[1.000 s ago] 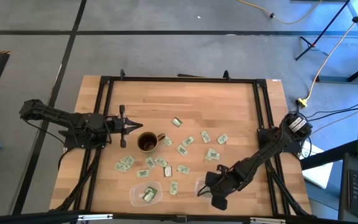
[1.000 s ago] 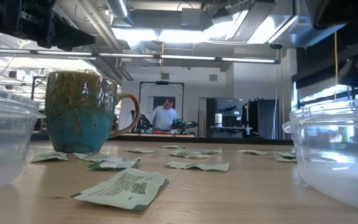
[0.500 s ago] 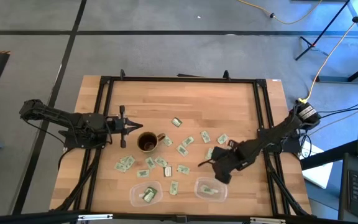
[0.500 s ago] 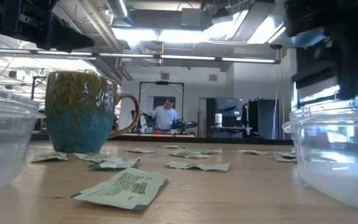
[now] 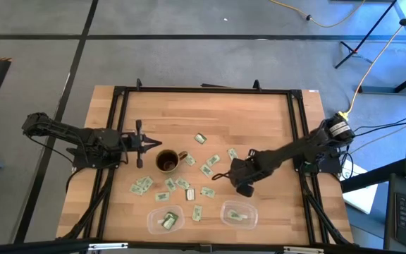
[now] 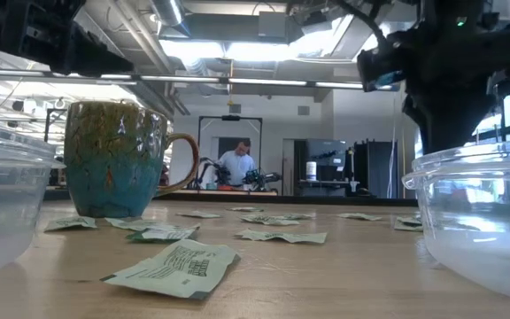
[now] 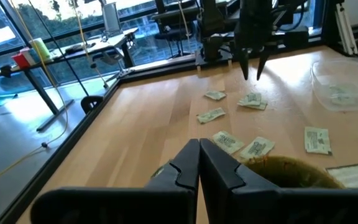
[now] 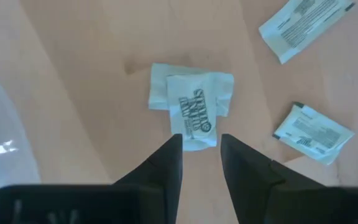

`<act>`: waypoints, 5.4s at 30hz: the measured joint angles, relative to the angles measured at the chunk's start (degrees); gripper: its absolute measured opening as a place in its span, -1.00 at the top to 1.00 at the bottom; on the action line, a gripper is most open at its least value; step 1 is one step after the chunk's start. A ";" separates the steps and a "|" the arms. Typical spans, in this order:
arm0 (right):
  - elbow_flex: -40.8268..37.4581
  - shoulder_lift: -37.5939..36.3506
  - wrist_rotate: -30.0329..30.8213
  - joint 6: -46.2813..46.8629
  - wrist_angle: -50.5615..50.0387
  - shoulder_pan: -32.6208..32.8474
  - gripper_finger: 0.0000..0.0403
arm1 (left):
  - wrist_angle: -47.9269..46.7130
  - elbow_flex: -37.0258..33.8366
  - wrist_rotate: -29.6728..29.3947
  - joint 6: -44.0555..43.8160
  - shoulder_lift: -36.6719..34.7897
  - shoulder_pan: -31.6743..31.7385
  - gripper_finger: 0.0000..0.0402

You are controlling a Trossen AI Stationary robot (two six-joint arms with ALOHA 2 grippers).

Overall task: Pick and place items into bin
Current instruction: Put the white stevia packet into the right transparent bin

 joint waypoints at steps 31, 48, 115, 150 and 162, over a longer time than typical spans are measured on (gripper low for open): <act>-14.63 -0.36 -7.17 -6.87 18.03 -3.51 0.44 | -1.18 -0.02 -0.01 -1.07 0.00 -0.01 0.99; -15.69 -1.25 -6.73 -6.62 17.88 -3.46 0.96 | -1.16 -0.02 -0.01 -1.09 0.00 -0.01 0.97; -2.89 0.29 -9.21 15.51 23.32 17.30 0.66 | -1.00 -0.04 -0.89 -1.99 -0.02 -0.01 0.98; -2.86 2.75 -8.72 -14.79 7.42 -6.06 0.62 | -1.33 -0.04 -0.87 -1.99 -0.02 0.01 0.97; -2.80 7.84 -8.68 -16.38 9.61 -6.13 0.62 | -1.64 -0.04 -0.87 -1.99 -0.02 -0.01 0.96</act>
